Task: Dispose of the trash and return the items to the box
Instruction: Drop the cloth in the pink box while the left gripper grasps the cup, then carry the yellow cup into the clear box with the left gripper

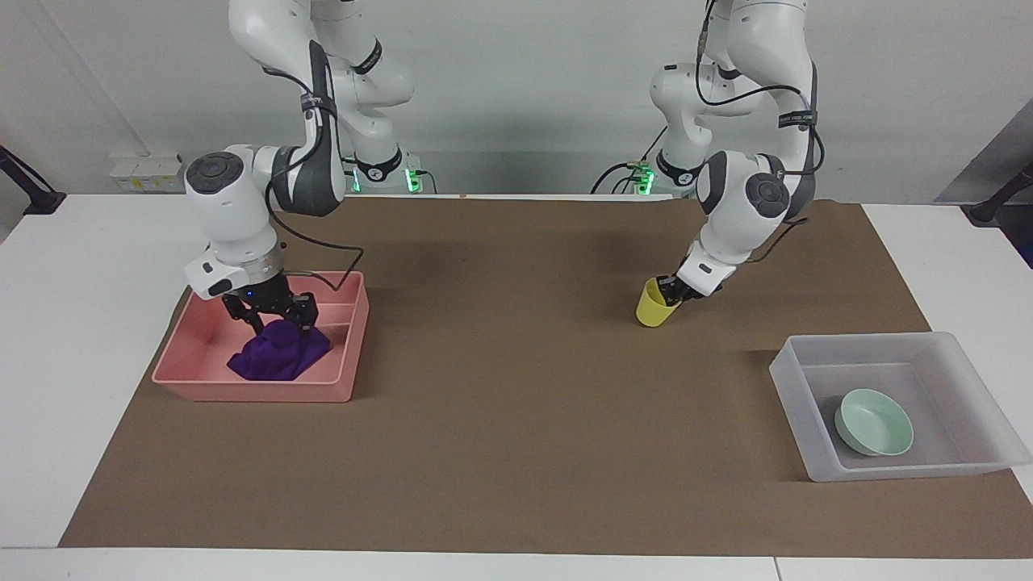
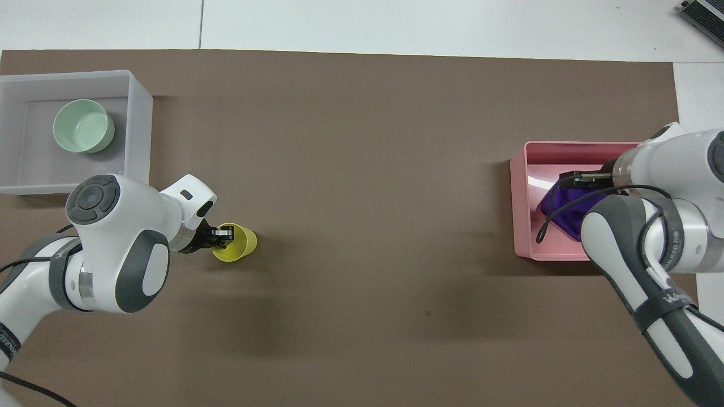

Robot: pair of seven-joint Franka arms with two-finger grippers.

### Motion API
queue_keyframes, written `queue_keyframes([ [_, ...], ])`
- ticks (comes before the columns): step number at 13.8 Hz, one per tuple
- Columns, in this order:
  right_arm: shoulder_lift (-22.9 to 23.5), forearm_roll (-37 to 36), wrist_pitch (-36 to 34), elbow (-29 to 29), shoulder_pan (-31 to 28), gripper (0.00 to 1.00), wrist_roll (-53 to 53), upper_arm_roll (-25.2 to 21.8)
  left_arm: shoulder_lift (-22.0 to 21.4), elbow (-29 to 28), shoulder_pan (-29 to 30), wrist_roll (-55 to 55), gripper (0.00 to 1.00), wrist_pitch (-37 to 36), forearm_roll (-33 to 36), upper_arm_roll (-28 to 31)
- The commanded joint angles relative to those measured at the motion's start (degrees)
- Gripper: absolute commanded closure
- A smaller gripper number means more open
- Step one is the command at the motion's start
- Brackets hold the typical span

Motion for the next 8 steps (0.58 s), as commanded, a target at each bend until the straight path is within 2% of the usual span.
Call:
queue_keyframes([
  [1, -3.80, 0.61, -8.56, 3.89, -0.66, 0.00, 0.58, 0.45, -0.56, 5.29, -0.18, -1.37, 1.00, -7.37, -0.83, 1.61],
  [5, -8.38, 3.94, -18.50, 7.14, -1.01, 0.00, -0.47, 0.19, 0.84, 23.99, 10.86, -0.06, 1.00, -25.48, -0.65, 1.96],
  [8, -9.70, 5.01, -26.50, 11.35, -1.01, 0.00, -1.01, 0.19, 4.79, 35.00, 18.52, 1.52, 1.00, -27.71, 0.40, 1.97],
])
